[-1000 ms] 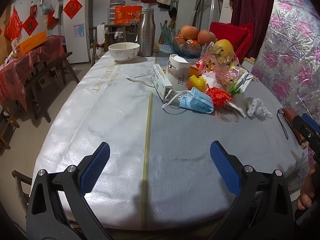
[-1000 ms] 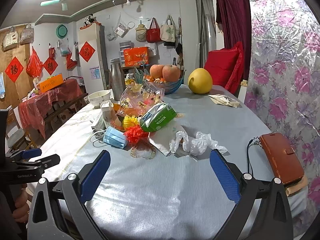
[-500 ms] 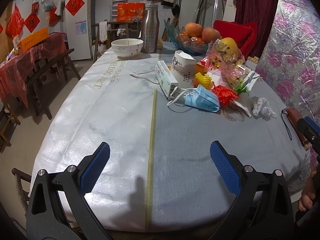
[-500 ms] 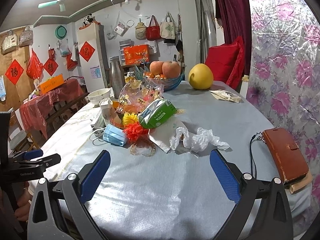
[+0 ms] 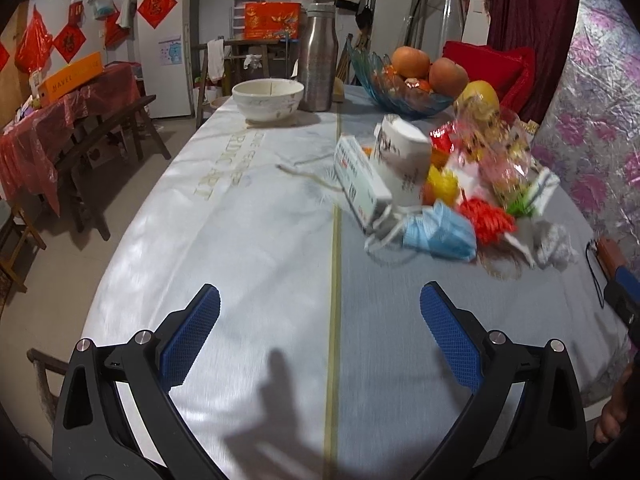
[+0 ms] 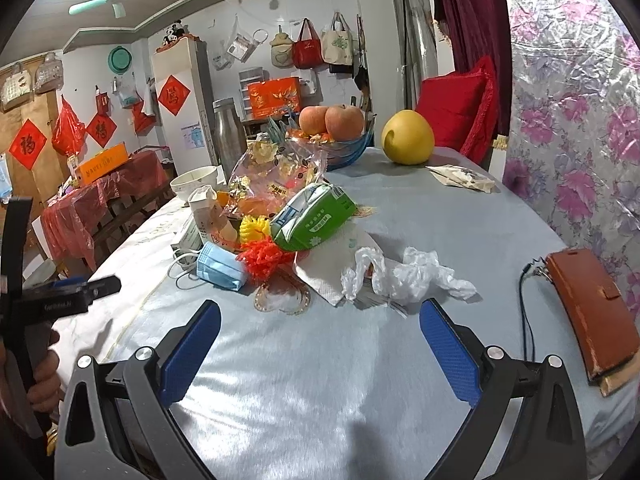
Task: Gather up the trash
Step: 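Close the left tool on the white medicine box while the right tool approaches the tissue pack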
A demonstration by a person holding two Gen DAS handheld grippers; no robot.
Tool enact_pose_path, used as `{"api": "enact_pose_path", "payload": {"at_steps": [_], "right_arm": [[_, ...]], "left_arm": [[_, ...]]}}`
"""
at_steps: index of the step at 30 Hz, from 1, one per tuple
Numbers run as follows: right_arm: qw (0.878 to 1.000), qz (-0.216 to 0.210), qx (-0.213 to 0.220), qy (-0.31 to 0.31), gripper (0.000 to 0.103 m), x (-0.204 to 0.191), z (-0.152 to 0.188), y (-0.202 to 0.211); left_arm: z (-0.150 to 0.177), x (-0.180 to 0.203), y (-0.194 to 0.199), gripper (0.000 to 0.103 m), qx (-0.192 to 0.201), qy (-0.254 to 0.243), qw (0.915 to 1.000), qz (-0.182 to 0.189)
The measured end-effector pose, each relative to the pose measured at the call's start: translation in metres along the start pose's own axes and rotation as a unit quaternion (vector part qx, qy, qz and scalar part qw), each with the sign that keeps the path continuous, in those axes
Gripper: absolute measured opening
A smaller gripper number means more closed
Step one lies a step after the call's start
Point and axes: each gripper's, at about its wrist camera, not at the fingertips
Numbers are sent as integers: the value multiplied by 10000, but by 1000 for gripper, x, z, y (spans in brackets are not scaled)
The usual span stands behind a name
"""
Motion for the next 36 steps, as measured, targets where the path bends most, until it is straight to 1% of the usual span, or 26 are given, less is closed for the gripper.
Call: {"api": "enact_pose_path", "payload": {"at_steps": [7, 11, 16, 18, 20, 22, 24, 27, 28, 33, 35, 36], "right_arm": [[9997, -96, -227, -53, 98, -4, -16, -32], [9992, -130, -353, -124, 98, -4, -24, -49], [9994, -154, -267, -128, 98, -3, -30, -65], [9992, -197, -310, -159, 98, -2, -30, -72], [9991, -190, -342, -152, 98, -2, -29, -78], [9990, -186, -381, -163, 98, -1, -29, -84], [9985, -296, -397, -233, 98, 2, -30, -87], [9974, -394, -519, -317, 98, 4, -30, -93], [9969, -419, -562, -359, 98, 6, -29, -95], [9948, -457, -592, -691, 98, 18, -29, -97], [9949, -428, -585, -703, 98, 18, -28, -97], [9952, -412, -570, -675, 98, 17, -29, -96]], "left_arm": [[-37, 11, -32, 96, 59, -199, 9997, 153], [-53, 17, -61, 96, -96, -275, 9991, 313], [-68, 20, -92, 96, -302, -311, 9988, 244], [-72, 14, -101, 94, -355, -326, 9988, 40], [-75, 0, -103, 94, -334, -197, 9992, -121], [-76, -19, -103, 94, -336, 11, 9993, -133], [-74, -33, -103, 94, -335, 186, 9991, -159], [-73, -39, -102, 94, -337, 304, 9989, -130], [-72, -36, -101, 94, -311, 245, 9991, -132], [-74, -5, -102, 94, -120, -393, 9989, -228], [-76, 3, -112, 94, -237, -518, 9980, -263], [-77, 4, -116, 91, -306, -509, 9979, -275]]}}
Point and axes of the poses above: each gripper's, at about its wrist camera, not at the fingertips, and y roughly against the way its jaws point, x to its right, z to its underside, and after that the axes turned 1 degree about -z, right-handed
